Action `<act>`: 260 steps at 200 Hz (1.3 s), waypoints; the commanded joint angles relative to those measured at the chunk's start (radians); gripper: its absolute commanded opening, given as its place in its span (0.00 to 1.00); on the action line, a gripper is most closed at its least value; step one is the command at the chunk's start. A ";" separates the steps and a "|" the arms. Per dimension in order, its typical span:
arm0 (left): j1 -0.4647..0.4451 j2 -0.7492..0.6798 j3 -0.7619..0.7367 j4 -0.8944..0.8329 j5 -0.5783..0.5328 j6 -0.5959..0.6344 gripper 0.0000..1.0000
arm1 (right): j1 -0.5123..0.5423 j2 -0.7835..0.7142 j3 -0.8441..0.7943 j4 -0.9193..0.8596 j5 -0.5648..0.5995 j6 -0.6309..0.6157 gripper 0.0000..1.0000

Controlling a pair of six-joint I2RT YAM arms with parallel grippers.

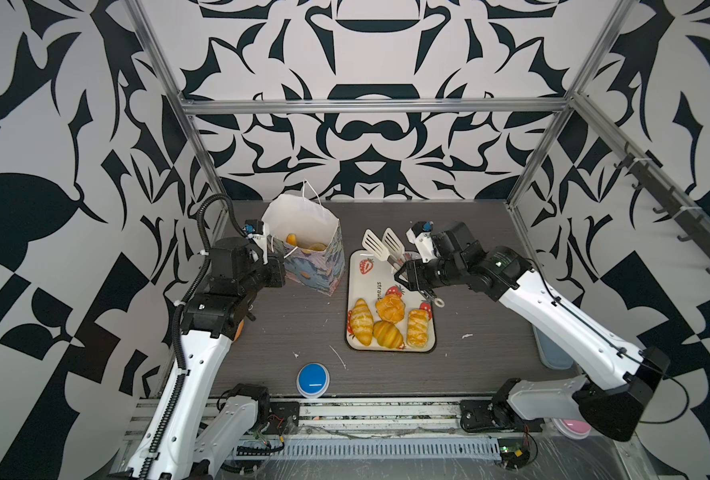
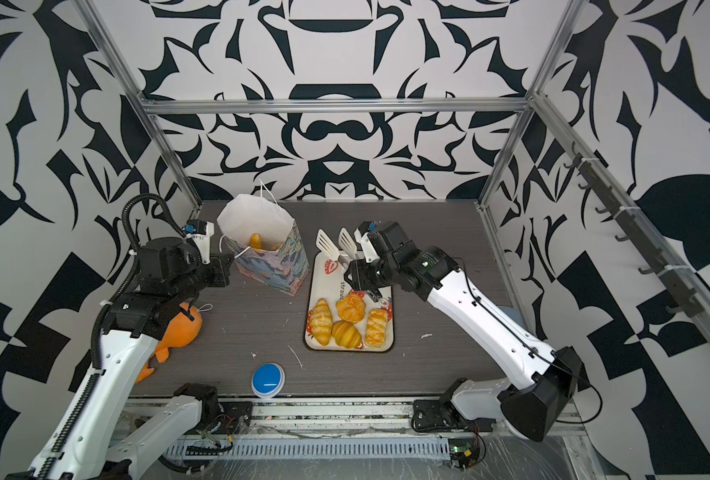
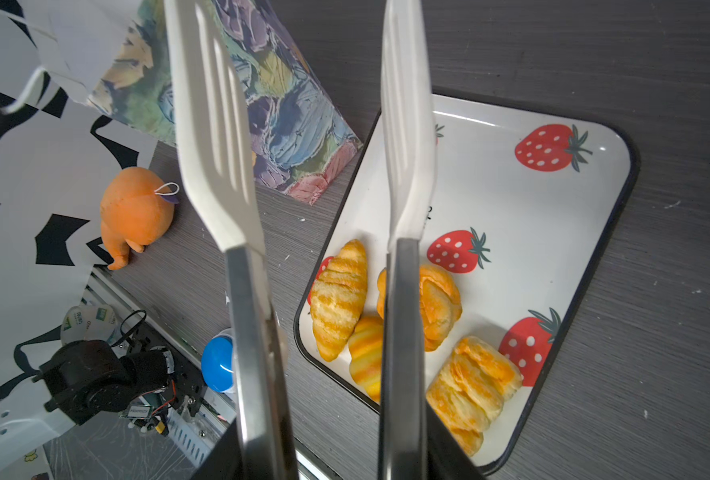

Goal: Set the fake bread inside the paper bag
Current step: 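Raise the empty tongs out of the bag and move over the tray, then lower the tongs toward the pastries nearest the robot on the tray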

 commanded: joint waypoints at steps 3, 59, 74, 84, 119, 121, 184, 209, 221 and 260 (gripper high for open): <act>-0.003 -0.003 -0.008 -0.022 0.001 0.002 0.04 | -0.005 -0.057 -0.027 0.009 0.029 -0.020 0.51; -0.002 0.000 -0.006 -0.024 0.002 0.002 0.04 | -0.008 -0.127 -0.145 -0.032 0.049 -0.018 0.51; -0.003 0.002 -0.005 -0.024 0.001 0.003 0.04 | -0.009 -0.143 -0.179 -0.037 0.053 -0.015 0.51; -0.003 0.002 -0.005 -0.023 0.002 0.002 0.04 | -0.010 -0.153 -0.198 -0.041 0.051 -0.011 0.51; -0.002 0.003 -0.005 -0.023 0.001 0.003 0.04 | -0.009 -0.178 -0.264 -0.045 0.042 0.002 0.51; -0.002 0.003 -0.005 -0.023 0.001 0.002 0.04 | -0.010 -0.179 -0.266 -0.046 0.042 0.002 0.51; -0.003 0.008 -0.006 -0.024 -0.001 0.002 0.04 | -0.010 -0.187 -0.342 -0.052 0.022 0.004 0.51; -0.003 0.009 -0.005 -0.023 0.000 0.002 0.04 | -0.010 -0.188 -0.363 -0.054 0.018 0.005 0.51; -0.002 0.011 -0.004 -0.023 0.000 0.002 0.04 | -0.010 -0.188 -0.375 -0.054 0.019 0.002 0.51; -0.002 0.012 -0.005 -0.024 0.000 0.002 0.04 | -0.010 -0.181 -0.408 -0.059 0.007 0.004 0.52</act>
